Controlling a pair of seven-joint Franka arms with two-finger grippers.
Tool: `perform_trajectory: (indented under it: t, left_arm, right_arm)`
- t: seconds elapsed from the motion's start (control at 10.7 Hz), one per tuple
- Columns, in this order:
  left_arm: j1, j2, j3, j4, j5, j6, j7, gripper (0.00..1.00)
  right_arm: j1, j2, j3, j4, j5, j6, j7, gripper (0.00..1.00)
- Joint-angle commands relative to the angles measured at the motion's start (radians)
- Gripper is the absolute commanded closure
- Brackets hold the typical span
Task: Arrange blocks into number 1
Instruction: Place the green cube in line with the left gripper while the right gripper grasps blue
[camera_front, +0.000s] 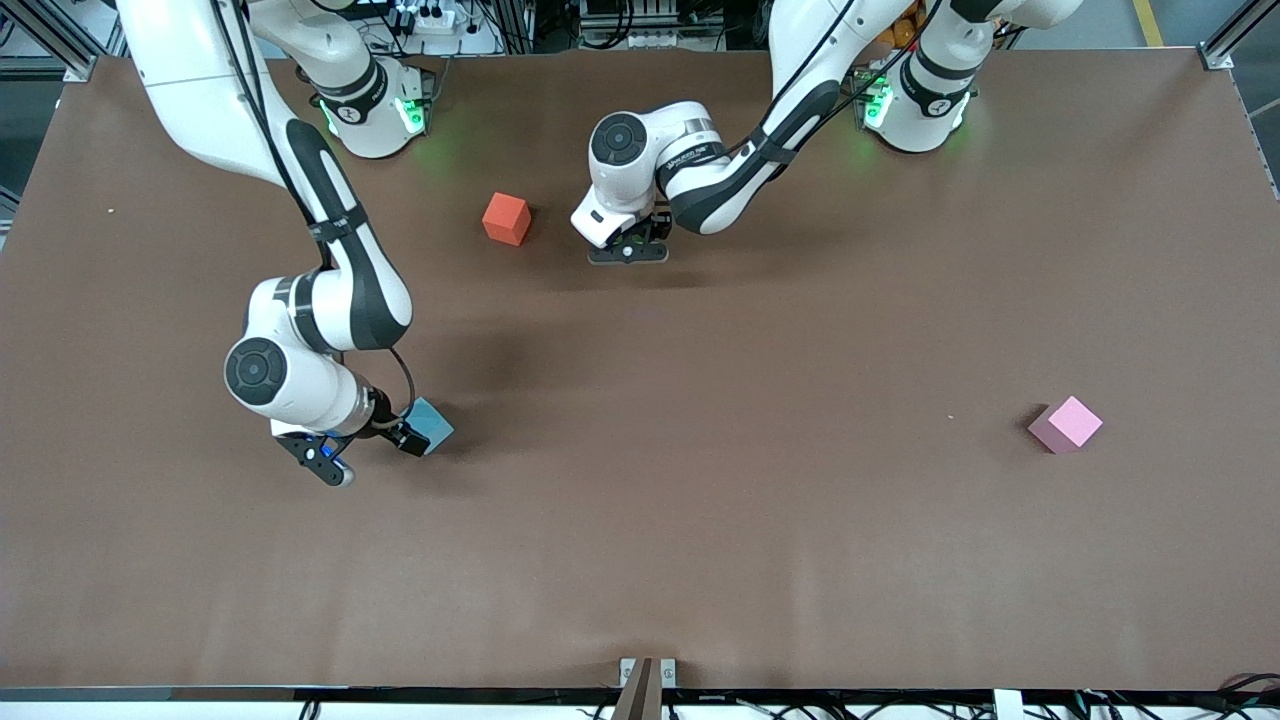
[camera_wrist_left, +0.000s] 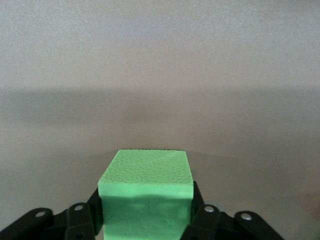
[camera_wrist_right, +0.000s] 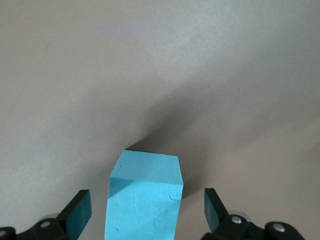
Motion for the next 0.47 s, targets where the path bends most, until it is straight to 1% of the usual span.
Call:
perform_trajectory:
  t: [0.0, 0.09, 0.19, 0.28, 0.37]
  left_arm:
    - [0.001, 0.003, -0.001, 0.005, 0.037, 0.013, -0.083, 0.00]
    - [0.005, -0.006, -0.003, 0.008, 0.037, 0.011, -0.100, 0.00]
    - [0.045, -0.033, -0.020, 0.008, 0.037, 0.004, -0.098, 0.00]
    - [0.112, -0.073, -0.044, 0.004, 0.037, -0.007, -0.089, 0.00]
    - [0.154, -0.114, -0.050, 0.007, 0.037, -0.044, -0.074, 0.00]
  right_arm:
    - [0.004, 0.026, 0.003, 0.035, 0.074, -0.006, 0.039, 0.00]
    - [0.012, 0.030, 0.003, 0.034, 0.074, -0.004, 0.039, 0.00]
    - [0.016, 0.038, 0.003, 0.034, 0.074, -0.004, 0.039, 0.00]
    - [0.019, 0.046, 0.003, 0.032, 0.071, -0.003, 0.038, 0.00]
    - [0.019, 0.055, 0.003, 0.031, 0.065, -0.003, 0.038, 0.00]
